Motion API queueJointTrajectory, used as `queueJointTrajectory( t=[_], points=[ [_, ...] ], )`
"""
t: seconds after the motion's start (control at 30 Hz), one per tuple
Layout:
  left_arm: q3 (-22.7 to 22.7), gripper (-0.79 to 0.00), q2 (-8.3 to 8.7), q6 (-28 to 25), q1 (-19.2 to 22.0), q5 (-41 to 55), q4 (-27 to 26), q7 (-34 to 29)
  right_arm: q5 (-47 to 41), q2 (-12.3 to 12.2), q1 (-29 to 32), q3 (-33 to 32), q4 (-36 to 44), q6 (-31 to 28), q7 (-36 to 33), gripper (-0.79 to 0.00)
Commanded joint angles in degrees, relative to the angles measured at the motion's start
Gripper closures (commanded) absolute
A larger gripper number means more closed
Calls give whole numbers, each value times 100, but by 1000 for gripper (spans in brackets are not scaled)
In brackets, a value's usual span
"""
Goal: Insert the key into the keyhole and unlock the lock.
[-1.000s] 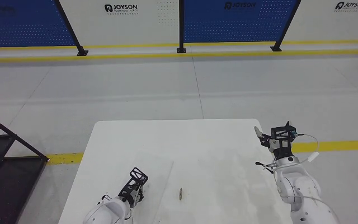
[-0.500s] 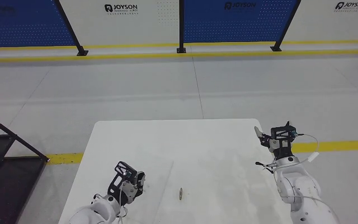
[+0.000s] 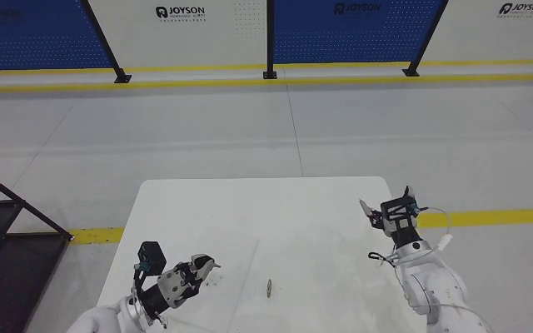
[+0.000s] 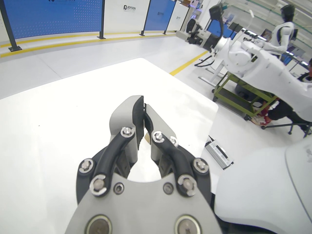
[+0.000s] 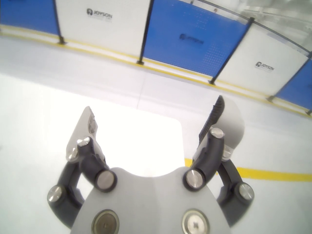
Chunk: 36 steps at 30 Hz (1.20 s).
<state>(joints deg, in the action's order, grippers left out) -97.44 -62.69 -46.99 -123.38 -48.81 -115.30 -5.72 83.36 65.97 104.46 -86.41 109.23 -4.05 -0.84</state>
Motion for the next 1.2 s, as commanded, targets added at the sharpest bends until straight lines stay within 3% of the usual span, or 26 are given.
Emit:
queueJointTrajectory(
  t=[0.0,0.27,0.57,0.9,1.07,1.17],
  points=[
    [2,0,0,12,1,-7,-2,-5,260,0,282,295,197,-257,-71,-785],
    [2,0,0,12,1,-7,-2,-5,845,24,845,1433,458,-939,-410,-785],
    [2,0,0,12,1,-7,-2,-5,548,119,616,2515,-237,-1488,-694,-785],
    [2,0,0,12,1,-7,-2,-5,818,350,151,3509,-1147,-280,-714,-785],
    [2,0,0,12,1,-7,-2,-5,824,448,-93,3759,-1462,163,-617,-619],
    [2,0,0,12,1,-7,-2,-5,793,484,-205,3833,-1590,289,-576,-403]
  ],
)
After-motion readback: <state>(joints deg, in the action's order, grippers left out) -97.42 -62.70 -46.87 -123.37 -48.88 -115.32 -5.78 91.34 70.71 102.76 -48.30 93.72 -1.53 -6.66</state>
